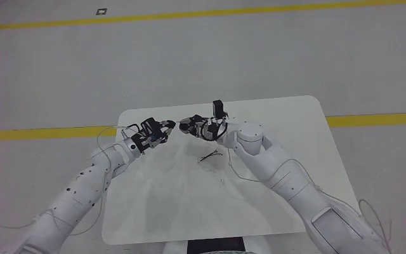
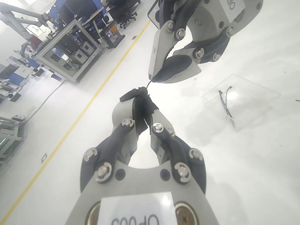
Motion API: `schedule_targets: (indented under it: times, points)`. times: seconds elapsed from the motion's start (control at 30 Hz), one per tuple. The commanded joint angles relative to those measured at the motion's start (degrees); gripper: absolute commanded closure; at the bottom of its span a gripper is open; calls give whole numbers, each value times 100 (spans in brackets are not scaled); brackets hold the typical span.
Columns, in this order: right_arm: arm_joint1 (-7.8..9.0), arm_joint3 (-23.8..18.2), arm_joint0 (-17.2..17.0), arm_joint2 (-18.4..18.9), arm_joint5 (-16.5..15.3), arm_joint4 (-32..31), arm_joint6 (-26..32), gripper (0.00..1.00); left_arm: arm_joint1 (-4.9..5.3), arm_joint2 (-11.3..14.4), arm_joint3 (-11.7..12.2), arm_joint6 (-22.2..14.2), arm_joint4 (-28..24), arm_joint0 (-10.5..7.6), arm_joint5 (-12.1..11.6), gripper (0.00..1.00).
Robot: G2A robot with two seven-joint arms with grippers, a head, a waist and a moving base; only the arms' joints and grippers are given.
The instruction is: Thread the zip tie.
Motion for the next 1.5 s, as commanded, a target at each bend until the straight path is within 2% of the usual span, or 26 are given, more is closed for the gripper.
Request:
schedule_targets:
  times: [0.0,0.33,0.47,0.8,0.87,0.93,1.2,1.33,1.47]
  points:
    - [21,-29,-65,82,-31,-31,-3,100,0,0,0,0,0,0,0,0]
    - [257,-462,-682,754,-319,-436,205,100,0,0,0,0,0,0,0,0]
    - [373,-745,-1055,1109,-622,-624,265,100,0,0,0,0,0,0,0,0]
    - [373,-745,-1055,1109,-622,-624,265,100,0,0,0,0,0,0,0,0]
    - [391,-755,-1160,1163,-706,-655,283,100,0,0,0,0,0,0,0,0]
    - [438,-761,-1296,1305,-826,-724,396,100,0,0,0,0,0,0,0,0]
    - [713,-913,-2141,2105,-1488,-951,1475,100,0,0,0,0,0,0,0,0]
    - [772,-939,-2331,2281,-1746,-923,1819,100,0,0,0,0,0,0,0,0]
    - [772,-939,-2331,2281,-1746,-923,1819,100,0,0,0,0,0,0,0,0]
